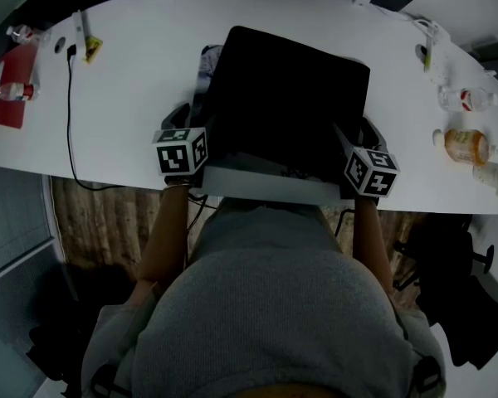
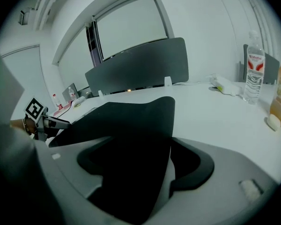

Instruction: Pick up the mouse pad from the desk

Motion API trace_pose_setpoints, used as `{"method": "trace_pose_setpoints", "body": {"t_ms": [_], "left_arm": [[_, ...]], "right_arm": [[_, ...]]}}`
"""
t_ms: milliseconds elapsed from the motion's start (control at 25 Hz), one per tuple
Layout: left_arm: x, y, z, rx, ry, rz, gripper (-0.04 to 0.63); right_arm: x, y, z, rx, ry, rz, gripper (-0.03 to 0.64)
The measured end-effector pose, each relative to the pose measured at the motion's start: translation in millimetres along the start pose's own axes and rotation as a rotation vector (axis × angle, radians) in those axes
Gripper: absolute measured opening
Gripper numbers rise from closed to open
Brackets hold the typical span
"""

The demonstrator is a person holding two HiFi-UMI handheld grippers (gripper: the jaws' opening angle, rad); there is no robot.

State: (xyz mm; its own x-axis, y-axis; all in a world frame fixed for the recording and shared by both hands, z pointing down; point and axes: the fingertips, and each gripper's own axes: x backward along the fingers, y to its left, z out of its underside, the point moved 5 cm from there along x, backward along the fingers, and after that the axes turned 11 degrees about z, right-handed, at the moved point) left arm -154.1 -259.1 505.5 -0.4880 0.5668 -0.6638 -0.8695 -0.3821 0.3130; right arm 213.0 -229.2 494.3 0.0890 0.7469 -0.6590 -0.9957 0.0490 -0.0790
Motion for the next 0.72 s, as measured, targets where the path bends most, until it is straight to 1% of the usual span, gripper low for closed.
{"method": "trace_pose_setpoints", "body": {"t_ms": [120,320,440,720], "left_arm": [[-2.5,-2.4,0.3,-0.032,0.029,-0.018,0.308],[-1.9,-2.5,0.1,-0.034,0.03,-0.021,0.305],[-3.8,-5.2,-0.3,-0.037,0.035,-0.017,0.285],[-3.9,-5.0,0.0,-0.035,0.029,-0.019,0.281]], "right_arm": [[-0.9,0.7,0.9,0.016,0.007,0.003,0.342],[-1.6,5.1,2.2,0.052,0.01,-0.001,0.342],[-2.3,4.0,2.5,0.056,0.016,0.002,0.342],[-3.5,7.8,3.8,0.098,0.018,0.006,0.338]]}}
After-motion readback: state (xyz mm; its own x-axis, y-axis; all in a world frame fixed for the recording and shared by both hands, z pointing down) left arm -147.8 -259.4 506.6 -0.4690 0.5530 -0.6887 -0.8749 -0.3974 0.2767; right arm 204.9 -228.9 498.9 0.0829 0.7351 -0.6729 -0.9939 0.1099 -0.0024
